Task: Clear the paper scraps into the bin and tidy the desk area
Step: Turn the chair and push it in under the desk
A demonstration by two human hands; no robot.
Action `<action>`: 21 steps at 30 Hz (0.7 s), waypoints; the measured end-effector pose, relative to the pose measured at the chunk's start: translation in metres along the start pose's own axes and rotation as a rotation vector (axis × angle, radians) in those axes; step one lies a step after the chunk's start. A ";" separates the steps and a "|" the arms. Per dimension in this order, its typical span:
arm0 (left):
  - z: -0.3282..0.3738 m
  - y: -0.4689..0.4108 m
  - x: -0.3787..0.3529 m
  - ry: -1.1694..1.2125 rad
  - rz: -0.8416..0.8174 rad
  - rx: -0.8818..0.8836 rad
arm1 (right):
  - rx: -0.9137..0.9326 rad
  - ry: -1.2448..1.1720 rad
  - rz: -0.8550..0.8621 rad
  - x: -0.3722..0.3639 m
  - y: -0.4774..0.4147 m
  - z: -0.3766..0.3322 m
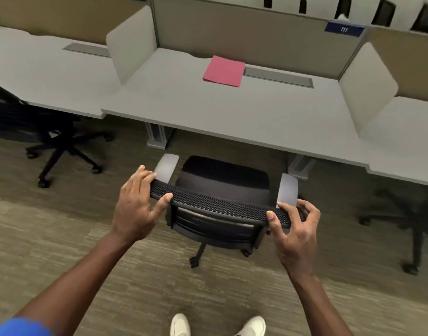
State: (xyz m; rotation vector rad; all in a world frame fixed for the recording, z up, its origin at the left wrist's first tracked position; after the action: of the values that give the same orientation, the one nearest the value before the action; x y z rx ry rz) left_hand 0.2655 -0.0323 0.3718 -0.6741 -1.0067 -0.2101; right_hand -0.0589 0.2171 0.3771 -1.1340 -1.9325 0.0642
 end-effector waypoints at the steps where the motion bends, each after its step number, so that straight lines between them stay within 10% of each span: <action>1: 0.000 -0.004 0.000 -0.003 0.011 0.002 | -0.015 -0.007 -0.004 -0.001 -0.002 0.001; 21: 0.002 -0.093 -0.041 0.048 0.034 0.004 | -0.021 0.011 -0.042 -0.040 -0.091 0.030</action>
State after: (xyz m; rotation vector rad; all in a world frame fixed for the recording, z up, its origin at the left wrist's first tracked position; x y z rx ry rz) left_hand 0.1989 -0.1091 0.3775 -0.6789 -0.9495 -0.1939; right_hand -0.1337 0.1457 0.3721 -1.1045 -1.9503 0.0147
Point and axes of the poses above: each hand's wrist, its own y-axis away from the middle knuckle, its own x-axis out of the back of the hand, z = x × y, the point moved 10 cm from there along -y, towards the middle knuckle, and after that the axes turned 4 degrees about z, right-handed, at the moved point
